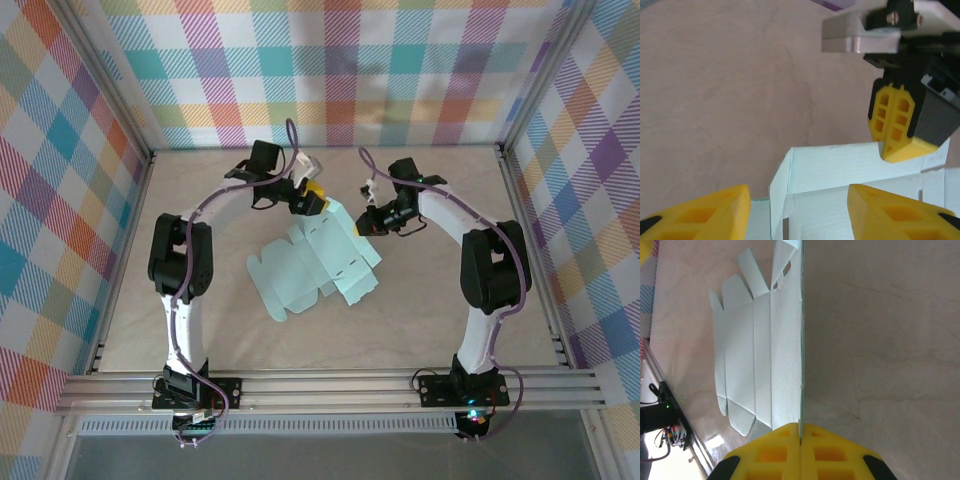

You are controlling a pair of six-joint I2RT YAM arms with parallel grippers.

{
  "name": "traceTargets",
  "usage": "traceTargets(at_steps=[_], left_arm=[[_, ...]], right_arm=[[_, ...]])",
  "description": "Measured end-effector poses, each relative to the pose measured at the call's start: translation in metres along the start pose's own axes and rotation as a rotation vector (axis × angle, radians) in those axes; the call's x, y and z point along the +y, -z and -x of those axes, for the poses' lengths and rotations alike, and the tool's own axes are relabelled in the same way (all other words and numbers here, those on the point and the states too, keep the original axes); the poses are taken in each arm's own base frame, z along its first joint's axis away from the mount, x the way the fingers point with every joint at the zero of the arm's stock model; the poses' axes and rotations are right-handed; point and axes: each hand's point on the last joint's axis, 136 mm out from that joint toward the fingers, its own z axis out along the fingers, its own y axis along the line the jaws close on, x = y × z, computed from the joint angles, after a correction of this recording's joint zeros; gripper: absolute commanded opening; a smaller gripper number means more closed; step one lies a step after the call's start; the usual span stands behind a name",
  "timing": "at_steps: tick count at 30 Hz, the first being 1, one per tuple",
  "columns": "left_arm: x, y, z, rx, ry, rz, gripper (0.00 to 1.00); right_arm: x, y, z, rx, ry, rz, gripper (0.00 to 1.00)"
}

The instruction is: Fold the paper box

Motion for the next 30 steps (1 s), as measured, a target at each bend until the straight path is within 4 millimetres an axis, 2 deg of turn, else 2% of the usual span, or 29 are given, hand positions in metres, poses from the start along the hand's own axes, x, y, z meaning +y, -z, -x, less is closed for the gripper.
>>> traceTargets(at_steps=[4,9,18,30], left_arm=[[-0.003,-0.007,-0.007,0.03,0.0,-0.062,0.44],[-0.018,-0.01,-0.011,0.06,0.007,-0.115,0.39],[-0.044,-0.024,-0.013,0.095,-0.001,-0.175,0.41],[-0.039,-0.037,0.0,0.111,0.07,-0.141,0.4]], right_arm=[[0.004,0.002,-0.001,0.007,0.003,0.018,0.0],[0.005,0.003,0.0,0.004,0.0,0.022,0.0],[0.004,0.006,0.001,0.006,-0.009,0.021,0.0],[0.008,0.006,0.001,0.005,-0.026,0.047,0.0]])
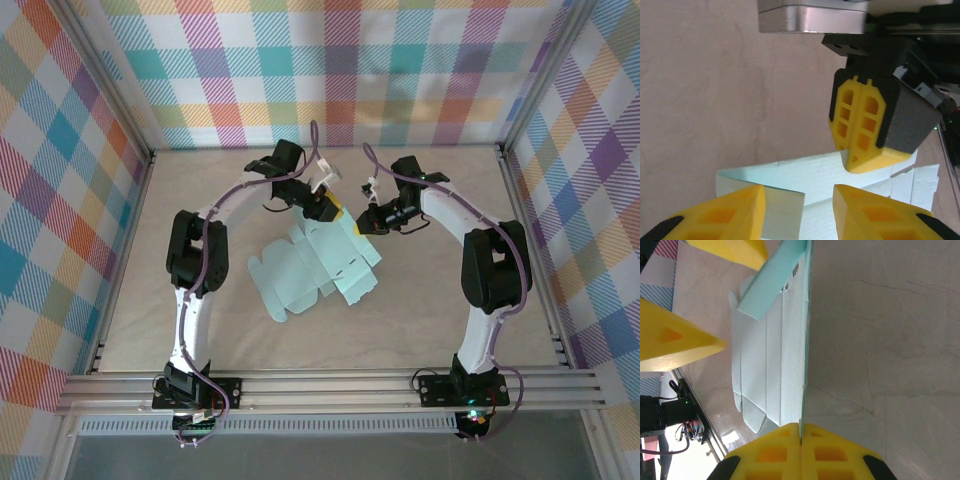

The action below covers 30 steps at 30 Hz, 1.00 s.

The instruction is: Fold the paper box

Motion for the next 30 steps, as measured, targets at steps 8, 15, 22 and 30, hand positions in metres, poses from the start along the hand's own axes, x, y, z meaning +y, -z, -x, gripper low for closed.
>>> traceTargets(at_steps=[8,15,22,30], left_arm=[[0.003,-0.007,-0.002,0.004,0.052,-0.008,0.39],[0.004,-0.01,-0.003,0.004,0.065,-0.009,0.39],[0.009,-0.029,-0.008,0.024,0.075,-0.001,0.4],[0.011,-0.033,-0.009,0.014,0.083,0.015,0.42]], right_arm=[[0.002,0.0,0.0,0.001,-0.005,0.008,0.0],[0.006,-0.002,0.001,-0.004,-0.014,0.032,0.0],[0.003,-0.004,-0.002,0.0,-0.065,0.03,0.0],[-0.01,-0.005,-0.005,-0.002,-0.063,-0.042,0.0]])
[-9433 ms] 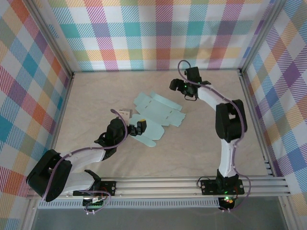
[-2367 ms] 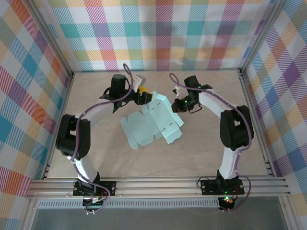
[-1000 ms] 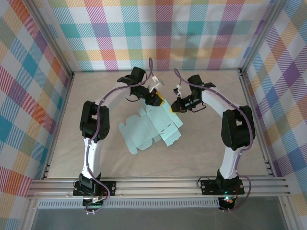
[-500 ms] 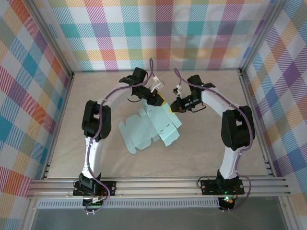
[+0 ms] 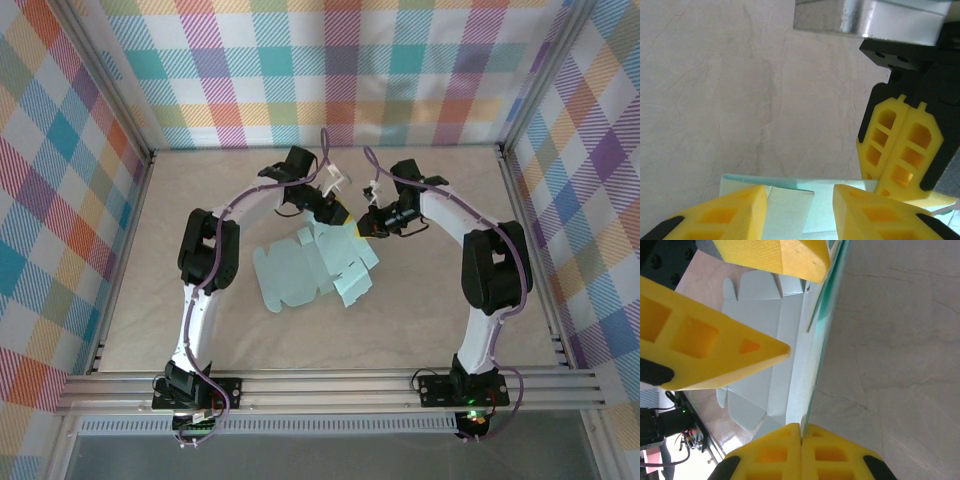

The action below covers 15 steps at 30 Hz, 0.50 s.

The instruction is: Fold the paper box

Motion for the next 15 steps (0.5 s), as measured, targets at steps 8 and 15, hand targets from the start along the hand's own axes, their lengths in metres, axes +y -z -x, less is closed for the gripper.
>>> traceTargets(at_steps=[8,15], left_arm=[[-0.008,0.038,-0.005,-0.077,0.006,0.112,0.53],[0.004,0.096,-0.013,-0.182,0.042,0.276,0.54]], right_arm=[[-0.013,0.004,-0.002,-0.019,0.074,-0.09,0.0],[-0.024,0.017,-0.004,-0.067,0.192,-0.206,0.0]])
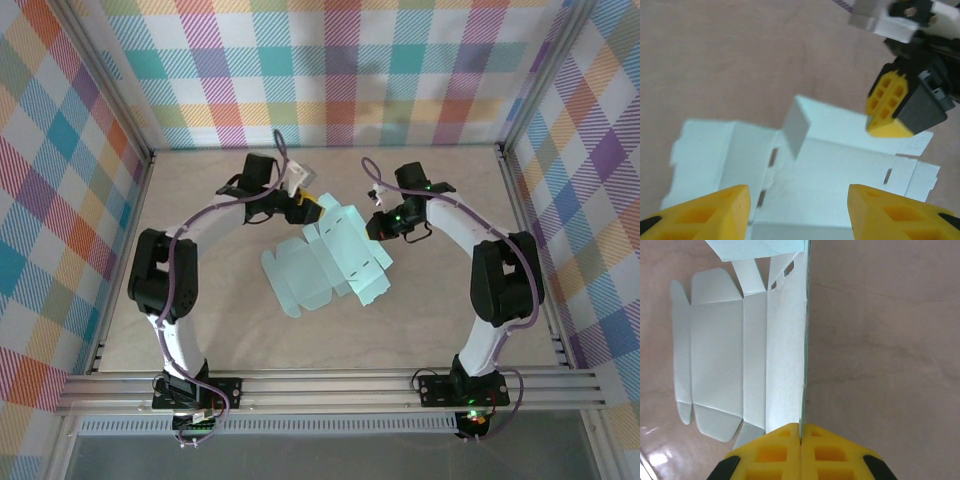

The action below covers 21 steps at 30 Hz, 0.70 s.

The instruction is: Fold the paper box

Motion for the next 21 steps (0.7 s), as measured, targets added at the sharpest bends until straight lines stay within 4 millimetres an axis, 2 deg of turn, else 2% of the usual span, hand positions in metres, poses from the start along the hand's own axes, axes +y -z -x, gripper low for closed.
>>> traceTargets(at_steps=[3,7,14,18,21], left_arm=[[0.013,0.009,-0.022,0.016,0.052,0.045,0.54],[0.021,0.008,-0.047,0.087,0.087,0.064,0.51],[0.037,-0.006,-0.064,0.205,0.126,0.058,0.46],[0.039,-0.007,-0.078,0.256,0.152,0.07,0.47],[0.04,-0.006,-0.082,0.272,0.154,0.078,0.46]], right_arm=[[0.001,0.003,0.001,-0.011,0.04,-0.007,0.0],[0.007,0.005,0.002,-0.018,0.065,0.035,0.0],[0.019,0.008,-0.002,-0.01,0.06,0.121,0.0],[0.022,0.011,-0.002,-0.017,0.05,0.154,0.0],[0.021,0.013,-0.001,-0.024,0.043,0.168,0.0]])
